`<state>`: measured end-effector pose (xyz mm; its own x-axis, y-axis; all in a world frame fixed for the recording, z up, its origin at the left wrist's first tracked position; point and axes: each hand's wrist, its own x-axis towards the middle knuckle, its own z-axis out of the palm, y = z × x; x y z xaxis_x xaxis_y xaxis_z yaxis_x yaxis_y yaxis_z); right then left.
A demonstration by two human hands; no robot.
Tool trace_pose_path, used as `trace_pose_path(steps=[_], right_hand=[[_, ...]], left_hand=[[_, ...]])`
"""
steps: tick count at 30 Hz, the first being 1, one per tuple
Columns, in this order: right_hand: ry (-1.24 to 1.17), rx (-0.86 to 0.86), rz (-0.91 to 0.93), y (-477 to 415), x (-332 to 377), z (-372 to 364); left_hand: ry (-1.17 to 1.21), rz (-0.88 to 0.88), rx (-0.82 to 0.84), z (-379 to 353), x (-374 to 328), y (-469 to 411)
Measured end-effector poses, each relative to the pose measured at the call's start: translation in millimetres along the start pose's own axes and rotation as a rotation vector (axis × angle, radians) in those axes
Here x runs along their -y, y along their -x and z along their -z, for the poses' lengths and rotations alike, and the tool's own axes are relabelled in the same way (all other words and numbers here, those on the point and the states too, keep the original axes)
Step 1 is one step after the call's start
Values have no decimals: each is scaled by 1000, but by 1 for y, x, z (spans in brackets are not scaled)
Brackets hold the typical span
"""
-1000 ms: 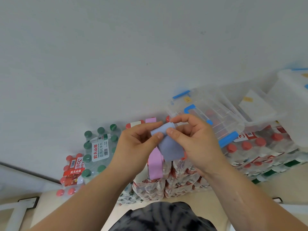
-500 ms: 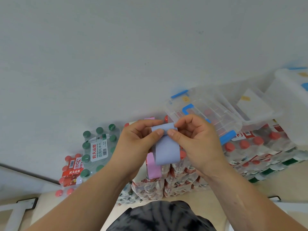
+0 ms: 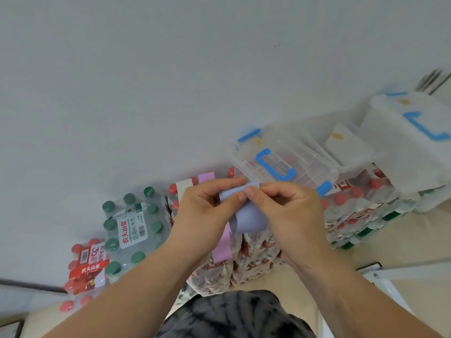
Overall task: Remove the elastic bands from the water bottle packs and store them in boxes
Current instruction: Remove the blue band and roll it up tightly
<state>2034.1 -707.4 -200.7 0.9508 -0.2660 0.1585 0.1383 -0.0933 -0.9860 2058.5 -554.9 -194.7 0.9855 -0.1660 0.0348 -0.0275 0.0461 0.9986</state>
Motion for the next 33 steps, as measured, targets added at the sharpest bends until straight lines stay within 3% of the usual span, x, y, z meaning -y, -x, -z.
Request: trace_pose_path(steps=[9, 13, 16, 25, 33], right_hand=[[-19, -155, -18, 6, 19, -39], [-122, -238, -65, 14, 19, -63], [-29, -283, -16, 25, 18, -83], [53, -254, -87, 34, 21, -99], [-44, -290, -219, 43, 18, -98]], left_hand=[[69, -13, 164, 37, -8, -11], [87, 63, 207, 47, -7, -5], [78, 67, 253, 56, -3, -4], [-45, -43, 325, 86, 8, -7], [104, 36, 342, 91, 17, -8]])
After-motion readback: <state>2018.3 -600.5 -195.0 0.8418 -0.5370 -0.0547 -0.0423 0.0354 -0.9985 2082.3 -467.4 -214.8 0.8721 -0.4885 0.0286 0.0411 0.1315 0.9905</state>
